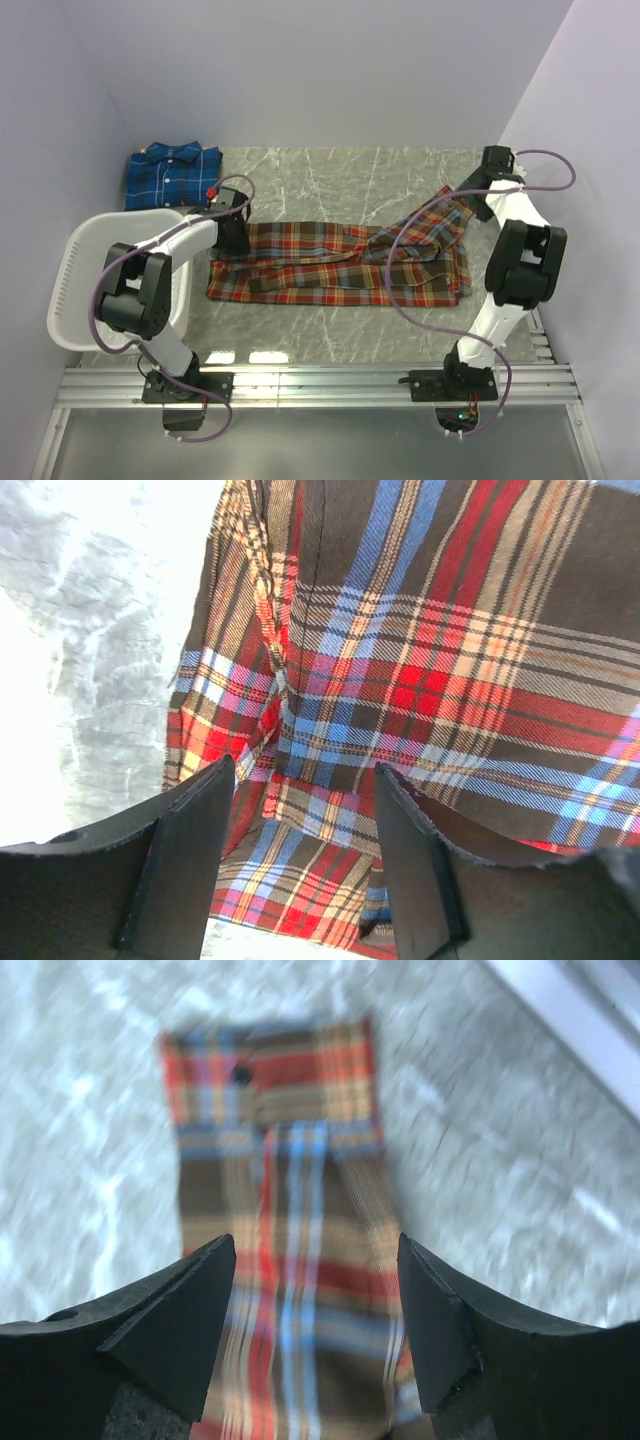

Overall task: Fold and stack the long sleeve shirts
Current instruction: Fold the shirt

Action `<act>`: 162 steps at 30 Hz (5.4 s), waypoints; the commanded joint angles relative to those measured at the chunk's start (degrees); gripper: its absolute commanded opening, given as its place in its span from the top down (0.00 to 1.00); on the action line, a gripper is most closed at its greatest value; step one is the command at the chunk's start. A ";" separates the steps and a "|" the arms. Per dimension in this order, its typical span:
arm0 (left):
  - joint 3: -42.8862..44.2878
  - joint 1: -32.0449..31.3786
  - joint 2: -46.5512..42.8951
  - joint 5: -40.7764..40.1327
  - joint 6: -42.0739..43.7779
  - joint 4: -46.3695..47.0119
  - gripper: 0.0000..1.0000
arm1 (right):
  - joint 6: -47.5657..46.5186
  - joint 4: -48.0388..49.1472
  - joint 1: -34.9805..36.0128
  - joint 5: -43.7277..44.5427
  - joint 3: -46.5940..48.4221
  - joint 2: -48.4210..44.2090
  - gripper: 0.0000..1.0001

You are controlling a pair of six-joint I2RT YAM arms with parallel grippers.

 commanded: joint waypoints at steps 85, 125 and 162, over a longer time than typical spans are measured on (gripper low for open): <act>4.35 -11.85 -30.76 29.75 19.46 13.37 0.11 | -27.62 2.35 29.45 -42.96 -23.90 -52.90 1.00; 35.46 -33.91 -5.87 50.25 36.35 -6.31 0.99 | -33.52 -2.58 36.84 -32.36 -21.89 -55.02 0.69; 35.03 -48.33 -8.77 58.07 37.14 -14.14 0.99 | -14.90 -0.20 36.14 3.98 -28.74 -55.82 0.38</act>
